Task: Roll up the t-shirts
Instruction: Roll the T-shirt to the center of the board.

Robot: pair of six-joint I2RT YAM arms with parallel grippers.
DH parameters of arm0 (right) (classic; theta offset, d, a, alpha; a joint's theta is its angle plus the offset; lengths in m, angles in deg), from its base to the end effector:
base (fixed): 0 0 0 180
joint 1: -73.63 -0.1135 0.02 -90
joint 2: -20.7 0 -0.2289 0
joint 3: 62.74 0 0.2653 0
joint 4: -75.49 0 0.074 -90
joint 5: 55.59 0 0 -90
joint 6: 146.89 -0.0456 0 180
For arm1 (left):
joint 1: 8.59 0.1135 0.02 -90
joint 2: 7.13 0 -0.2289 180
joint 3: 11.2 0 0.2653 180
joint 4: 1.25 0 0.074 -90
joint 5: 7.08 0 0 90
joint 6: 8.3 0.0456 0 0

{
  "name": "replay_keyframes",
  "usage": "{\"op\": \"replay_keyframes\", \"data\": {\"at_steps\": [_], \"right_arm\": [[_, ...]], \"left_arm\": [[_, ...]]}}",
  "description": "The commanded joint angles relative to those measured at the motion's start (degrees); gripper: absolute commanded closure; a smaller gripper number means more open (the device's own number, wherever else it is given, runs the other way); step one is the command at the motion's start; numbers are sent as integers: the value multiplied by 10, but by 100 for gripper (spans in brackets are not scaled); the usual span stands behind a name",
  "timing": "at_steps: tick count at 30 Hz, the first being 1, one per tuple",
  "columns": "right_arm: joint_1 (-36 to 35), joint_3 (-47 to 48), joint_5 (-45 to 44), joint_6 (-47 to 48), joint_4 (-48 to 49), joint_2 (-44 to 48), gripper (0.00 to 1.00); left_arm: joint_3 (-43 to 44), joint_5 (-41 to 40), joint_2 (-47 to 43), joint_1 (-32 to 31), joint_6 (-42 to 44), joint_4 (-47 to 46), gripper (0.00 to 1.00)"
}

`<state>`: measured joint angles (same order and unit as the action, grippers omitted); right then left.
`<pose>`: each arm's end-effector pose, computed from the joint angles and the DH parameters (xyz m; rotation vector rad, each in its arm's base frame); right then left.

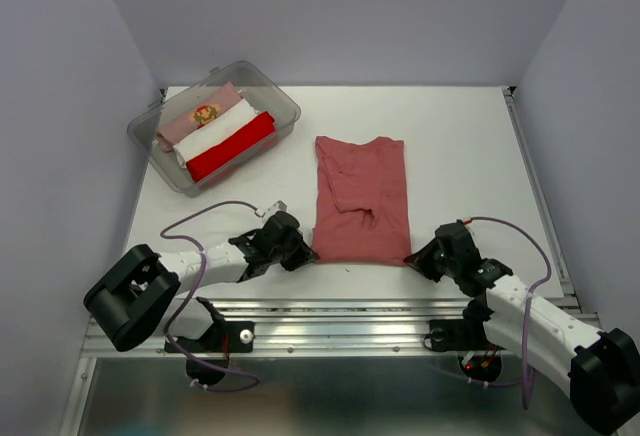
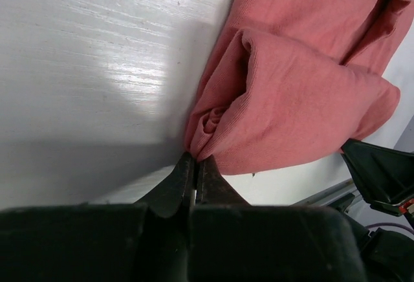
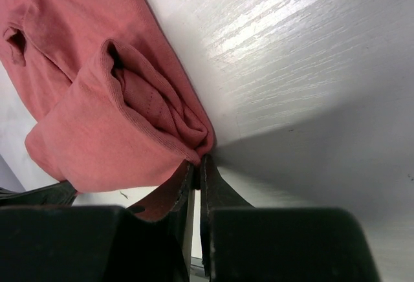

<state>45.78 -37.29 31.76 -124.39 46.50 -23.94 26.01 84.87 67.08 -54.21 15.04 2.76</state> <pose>0.1667 0.0857 0.0980 0.8807 2.3767 0.6765 0.1806 -0.1868 0.0956 -0.4407 2.4802 -0.9769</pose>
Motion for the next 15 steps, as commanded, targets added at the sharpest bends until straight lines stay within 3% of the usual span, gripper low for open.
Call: {"op": "replay_keyframes", "data": {"at_steps": [1,15], "right_arm": [[-3,8,-18,-1,4,7,99],[-3,70,-38,-3,-66,-9,99]], "left_arm": [[16,-6,0,2,6,16,100],[129,15,29,4,21,170,100]]}}
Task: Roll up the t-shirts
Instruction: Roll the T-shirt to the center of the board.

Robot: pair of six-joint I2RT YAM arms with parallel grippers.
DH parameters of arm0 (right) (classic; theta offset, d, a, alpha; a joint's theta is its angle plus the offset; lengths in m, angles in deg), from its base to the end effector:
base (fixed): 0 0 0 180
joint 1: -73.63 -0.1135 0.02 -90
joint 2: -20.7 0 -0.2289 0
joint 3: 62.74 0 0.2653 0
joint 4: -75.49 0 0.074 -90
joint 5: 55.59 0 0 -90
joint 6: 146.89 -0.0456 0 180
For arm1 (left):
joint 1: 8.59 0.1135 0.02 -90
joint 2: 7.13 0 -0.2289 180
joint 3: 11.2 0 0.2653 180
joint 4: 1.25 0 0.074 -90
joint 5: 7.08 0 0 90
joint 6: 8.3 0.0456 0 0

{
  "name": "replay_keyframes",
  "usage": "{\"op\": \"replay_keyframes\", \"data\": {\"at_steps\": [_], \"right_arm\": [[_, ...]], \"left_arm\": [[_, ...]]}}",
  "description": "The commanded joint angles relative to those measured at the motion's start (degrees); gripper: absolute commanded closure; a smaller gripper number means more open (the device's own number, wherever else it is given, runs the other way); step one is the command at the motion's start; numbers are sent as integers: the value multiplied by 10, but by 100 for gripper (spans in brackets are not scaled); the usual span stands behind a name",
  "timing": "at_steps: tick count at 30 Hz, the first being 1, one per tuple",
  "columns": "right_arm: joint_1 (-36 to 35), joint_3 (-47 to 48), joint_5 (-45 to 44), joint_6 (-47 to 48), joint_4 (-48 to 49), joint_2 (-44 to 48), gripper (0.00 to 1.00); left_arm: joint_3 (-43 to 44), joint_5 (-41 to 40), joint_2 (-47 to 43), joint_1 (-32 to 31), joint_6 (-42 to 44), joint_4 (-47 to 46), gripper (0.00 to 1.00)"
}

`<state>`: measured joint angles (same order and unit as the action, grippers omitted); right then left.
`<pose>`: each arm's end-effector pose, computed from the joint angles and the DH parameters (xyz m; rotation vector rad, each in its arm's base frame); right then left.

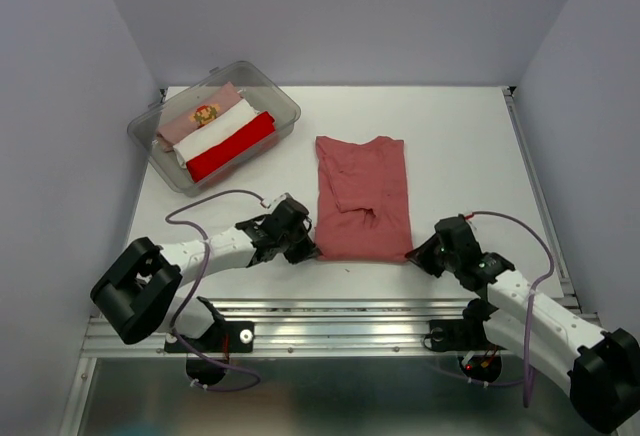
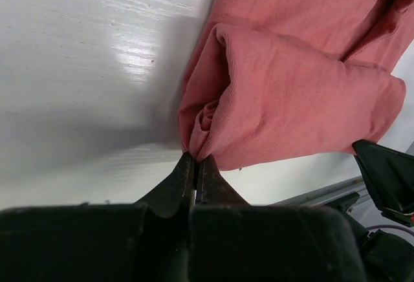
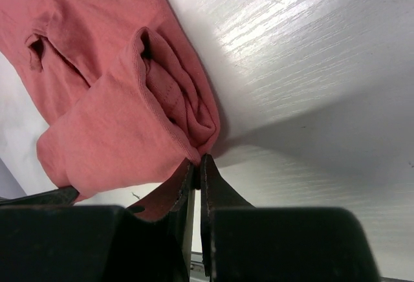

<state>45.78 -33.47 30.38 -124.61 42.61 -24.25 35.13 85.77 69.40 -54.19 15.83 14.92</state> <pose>0.1717 0.0871 0.1139 0.8941 2.3664 0.6488 0.1932 -0.2005 0.1161 -0.4334 2.5722 -0.8994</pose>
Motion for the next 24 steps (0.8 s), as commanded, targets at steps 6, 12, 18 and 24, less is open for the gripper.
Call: {"op": "replay_keyframes", "data": {"at_steps": [6,12,18,24], "right_arm": [[-3,58,-33,4,-40,-14,99],[-3,85,-44,16,-49,-28,99],[-3,123,-48,27,-50,-68,99],[-3,159,-51,38,-49,-110,99]], "left_arm": [[61,-5,-9,15,16,81,100],[70,0,-17,43,35,92,100],[98,13,11,60,59,98,100],[138,24,43,74,73,118,100]]}}
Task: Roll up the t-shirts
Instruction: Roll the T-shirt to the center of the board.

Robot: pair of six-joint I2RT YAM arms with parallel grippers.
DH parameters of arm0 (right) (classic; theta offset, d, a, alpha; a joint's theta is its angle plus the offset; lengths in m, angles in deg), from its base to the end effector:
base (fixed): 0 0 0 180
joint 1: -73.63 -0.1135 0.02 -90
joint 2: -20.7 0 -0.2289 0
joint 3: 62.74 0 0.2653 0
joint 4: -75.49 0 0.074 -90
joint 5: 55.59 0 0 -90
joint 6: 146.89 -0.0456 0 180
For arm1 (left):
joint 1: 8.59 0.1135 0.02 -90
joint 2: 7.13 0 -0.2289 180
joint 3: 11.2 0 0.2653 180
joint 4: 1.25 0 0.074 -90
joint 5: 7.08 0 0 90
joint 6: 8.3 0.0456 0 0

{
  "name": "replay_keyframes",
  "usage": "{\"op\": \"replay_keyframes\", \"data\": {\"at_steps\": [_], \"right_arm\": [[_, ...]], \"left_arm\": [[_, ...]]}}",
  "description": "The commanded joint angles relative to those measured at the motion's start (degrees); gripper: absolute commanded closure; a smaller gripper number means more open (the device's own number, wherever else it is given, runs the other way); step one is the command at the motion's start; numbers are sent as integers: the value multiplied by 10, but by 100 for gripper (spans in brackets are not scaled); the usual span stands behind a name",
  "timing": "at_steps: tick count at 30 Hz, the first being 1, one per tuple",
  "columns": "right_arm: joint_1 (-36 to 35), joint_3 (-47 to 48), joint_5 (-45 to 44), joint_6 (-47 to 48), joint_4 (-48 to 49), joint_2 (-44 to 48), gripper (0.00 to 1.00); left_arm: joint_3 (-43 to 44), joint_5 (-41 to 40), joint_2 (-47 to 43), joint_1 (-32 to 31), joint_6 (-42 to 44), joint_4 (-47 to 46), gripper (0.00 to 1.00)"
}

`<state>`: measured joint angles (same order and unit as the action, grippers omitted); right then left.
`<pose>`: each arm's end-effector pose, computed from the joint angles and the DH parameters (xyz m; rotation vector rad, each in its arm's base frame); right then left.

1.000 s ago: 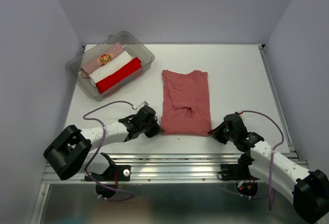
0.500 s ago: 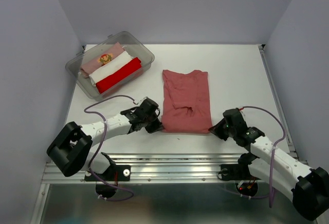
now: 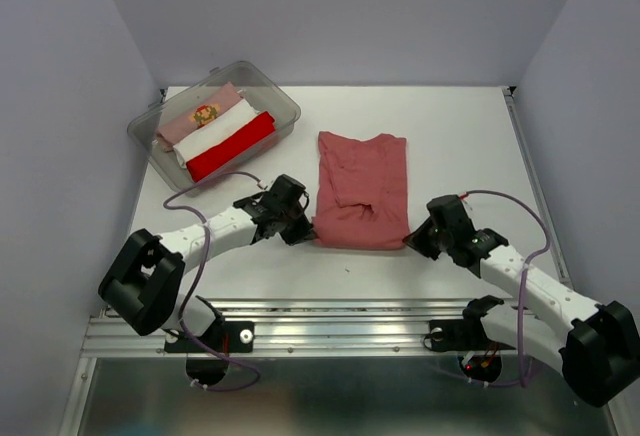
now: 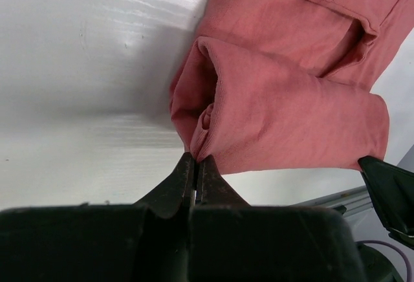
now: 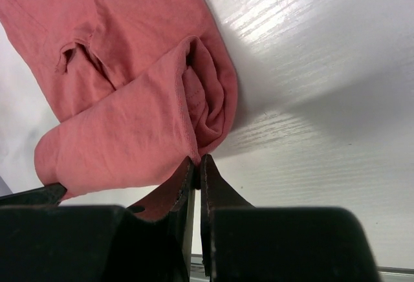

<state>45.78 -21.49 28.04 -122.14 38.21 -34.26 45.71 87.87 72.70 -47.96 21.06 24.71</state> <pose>0.1981 0.0990 0.1453 0.8617 2.3897 0.5559 0.2313 -0.1949 0.1455 -0.4422 2.5854 -0.8264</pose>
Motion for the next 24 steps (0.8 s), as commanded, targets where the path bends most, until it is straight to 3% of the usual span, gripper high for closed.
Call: {"op": "replay_keyframes", "data": {"at_steps": [1,13,24], "right_arm": [[-3,43,-29,17,-6,-13,99],[3,90,-25,47,-13,-52,99],[3,0,51,23,-21,-1,99]], "left_arm": [[39,5,12,16,24,23,100],[99,3,40,34,65,64,100],[31,32,9,21,70,48,100]]}}
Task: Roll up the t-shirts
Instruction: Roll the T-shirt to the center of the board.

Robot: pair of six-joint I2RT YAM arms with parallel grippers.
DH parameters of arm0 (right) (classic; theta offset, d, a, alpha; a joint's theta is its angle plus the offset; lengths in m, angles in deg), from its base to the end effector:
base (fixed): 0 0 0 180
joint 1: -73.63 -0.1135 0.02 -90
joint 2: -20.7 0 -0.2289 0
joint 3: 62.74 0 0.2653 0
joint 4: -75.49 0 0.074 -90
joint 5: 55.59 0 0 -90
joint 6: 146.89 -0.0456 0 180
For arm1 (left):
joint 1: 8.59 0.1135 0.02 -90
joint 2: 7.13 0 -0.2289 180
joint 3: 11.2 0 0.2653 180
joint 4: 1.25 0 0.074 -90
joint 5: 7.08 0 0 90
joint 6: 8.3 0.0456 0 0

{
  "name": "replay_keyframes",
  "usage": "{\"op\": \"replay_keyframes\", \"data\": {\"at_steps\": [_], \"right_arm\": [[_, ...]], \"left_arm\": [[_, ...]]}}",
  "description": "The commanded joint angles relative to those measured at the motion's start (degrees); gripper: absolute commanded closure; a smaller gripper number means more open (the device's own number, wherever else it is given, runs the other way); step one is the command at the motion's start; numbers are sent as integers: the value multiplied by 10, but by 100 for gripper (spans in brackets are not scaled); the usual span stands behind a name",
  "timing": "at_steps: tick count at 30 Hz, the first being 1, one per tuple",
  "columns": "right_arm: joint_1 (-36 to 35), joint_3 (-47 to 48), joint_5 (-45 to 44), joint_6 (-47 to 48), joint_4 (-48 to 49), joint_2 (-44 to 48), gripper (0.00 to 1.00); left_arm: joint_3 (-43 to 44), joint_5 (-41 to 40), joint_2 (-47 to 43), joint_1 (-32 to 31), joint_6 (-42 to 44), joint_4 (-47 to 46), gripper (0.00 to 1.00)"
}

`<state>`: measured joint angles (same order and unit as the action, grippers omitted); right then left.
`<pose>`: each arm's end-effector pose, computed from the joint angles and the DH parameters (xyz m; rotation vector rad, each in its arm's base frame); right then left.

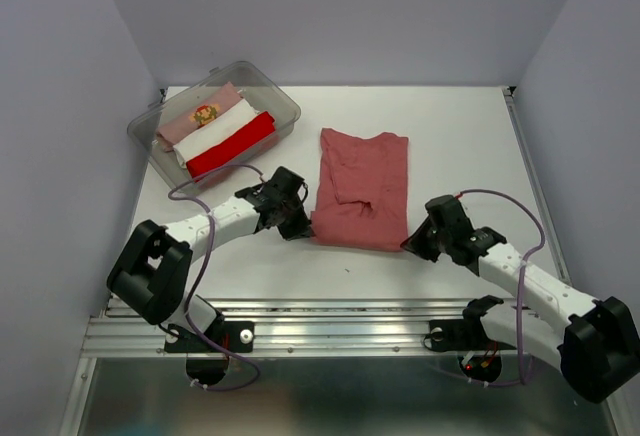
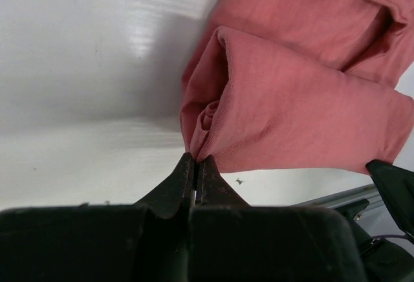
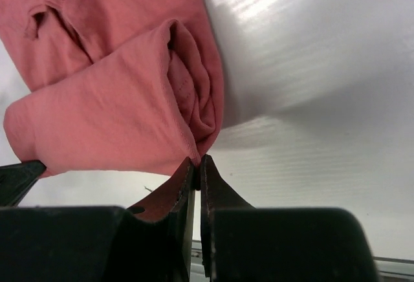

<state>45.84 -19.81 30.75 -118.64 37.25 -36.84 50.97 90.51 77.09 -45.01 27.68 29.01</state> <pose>0.2013 0.1028 0.1445 0.7809 2.4624 0.5527 0.2505 -0.1923 0.1473 -0.3480 2.6426 -0.7701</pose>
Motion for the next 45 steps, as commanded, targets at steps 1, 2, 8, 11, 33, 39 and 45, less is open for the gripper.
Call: {"op": "replay_keyframes", "data": {"at_steps": [1,2,8,11,33,39,45], "right_arm": [[3,-24,26,-17,-15,36,99],[3,-26,32,-19,-18,41,99],[3,-19,41,-29,-45,66,99],[3,-2,22,-29,-48,57,99],[44,145,-32,39,-47,-87,99],[76,161,-9,80,-42,-115,99],[76,79,81,94,17,-94,99]], "left_arm": [[-26,8,-38,-14,-2,5,100],[-35,8,-48,-16,-6,6,100],[-45,10,-65,-29,-19,24,100],[-32,8,-65,-28,-17,35,100],[116,44,59,28,24,68,100],[139,52,87,38,51,51,100],[86,80,88,35,75,14,100]]}}
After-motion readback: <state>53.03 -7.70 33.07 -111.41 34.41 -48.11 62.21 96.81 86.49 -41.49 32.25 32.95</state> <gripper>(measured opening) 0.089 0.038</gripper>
